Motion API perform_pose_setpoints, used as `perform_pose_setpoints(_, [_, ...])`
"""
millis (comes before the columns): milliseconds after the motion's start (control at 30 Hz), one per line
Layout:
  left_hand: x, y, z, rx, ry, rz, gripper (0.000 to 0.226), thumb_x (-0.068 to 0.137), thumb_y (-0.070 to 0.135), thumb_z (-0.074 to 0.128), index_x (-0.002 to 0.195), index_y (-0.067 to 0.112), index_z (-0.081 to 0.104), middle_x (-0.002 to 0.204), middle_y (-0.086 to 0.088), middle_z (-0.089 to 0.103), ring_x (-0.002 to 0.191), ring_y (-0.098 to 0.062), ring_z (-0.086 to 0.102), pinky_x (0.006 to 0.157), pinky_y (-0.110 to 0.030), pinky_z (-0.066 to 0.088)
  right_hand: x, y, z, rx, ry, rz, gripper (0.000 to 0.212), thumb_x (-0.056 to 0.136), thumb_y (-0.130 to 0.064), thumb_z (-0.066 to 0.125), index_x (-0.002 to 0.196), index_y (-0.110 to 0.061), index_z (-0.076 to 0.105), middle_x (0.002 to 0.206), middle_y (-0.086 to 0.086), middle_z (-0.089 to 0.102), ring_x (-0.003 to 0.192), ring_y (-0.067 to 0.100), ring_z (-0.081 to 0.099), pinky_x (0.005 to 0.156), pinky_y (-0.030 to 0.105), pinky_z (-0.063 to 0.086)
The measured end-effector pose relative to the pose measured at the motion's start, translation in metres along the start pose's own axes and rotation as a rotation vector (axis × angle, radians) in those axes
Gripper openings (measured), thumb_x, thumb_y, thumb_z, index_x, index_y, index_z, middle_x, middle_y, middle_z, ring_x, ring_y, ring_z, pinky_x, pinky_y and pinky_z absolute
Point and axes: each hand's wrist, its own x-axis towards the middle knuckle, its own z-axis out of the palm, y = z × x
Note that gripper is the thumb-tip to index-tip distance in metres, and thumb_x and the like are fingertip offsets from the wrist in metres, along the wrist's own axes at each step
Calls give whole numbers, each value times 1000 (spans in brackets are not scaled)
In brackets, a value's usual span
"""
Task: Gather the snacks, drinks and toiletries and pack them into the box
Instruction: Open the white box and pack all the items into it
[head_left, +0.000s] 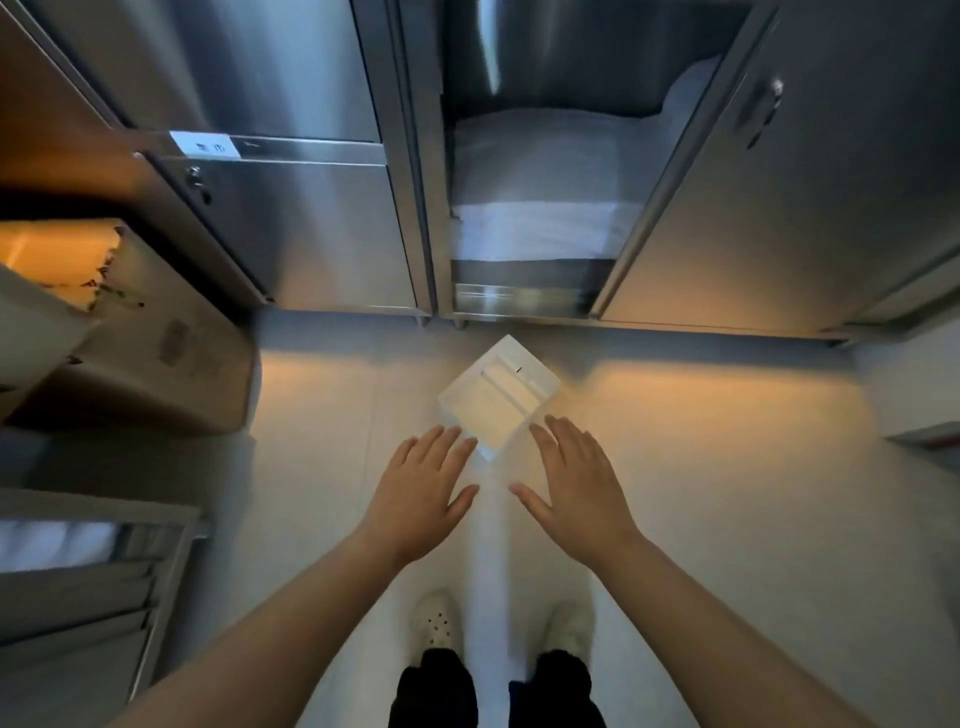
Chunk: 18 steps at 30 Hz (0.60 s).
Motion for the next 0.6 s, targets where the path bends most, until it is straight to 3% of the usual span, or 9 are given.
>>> perform_pose_setpoints(333, [112, -58, 233, 25, 34, -11, 54, 90, 41, 54, 136, 13, 49, 138, -11, 50, 128, -29, 47, 104, -47, 35, 120, 93, 231, -10, -101, -89, 77, 87, -67, 19, 149, -21, 14, 158, 3, 9, 145, 20, 4, 114, 32, -4])
perform_pose_setpoints(500, [159, -85, 357, 30, 38, -17, 54, 90, 45, 45, 135, 15, 49, 139, -10, 50, 127, -29, 48, 103, -47, 35, 171, 127, 361, -31, -68, -96, 83, 81, -73, 11, 150, -26, 9, 159, -1, 3, 146, 19, 0, 111, 31, -13])
perform_pose_setpoints(600, [185, -106, 426, 47, 10, -48, 60, 94, 51, 26, 144, 20, 34, 150, -5, 33, 139, -25, 29, 112, -44, 19, 199, 145, 434, -44, -34, -89, 85, 80, -74, 12, 150, -26, 7, 159, -2, 3, 146, 19, 1, 103, 27, -23])
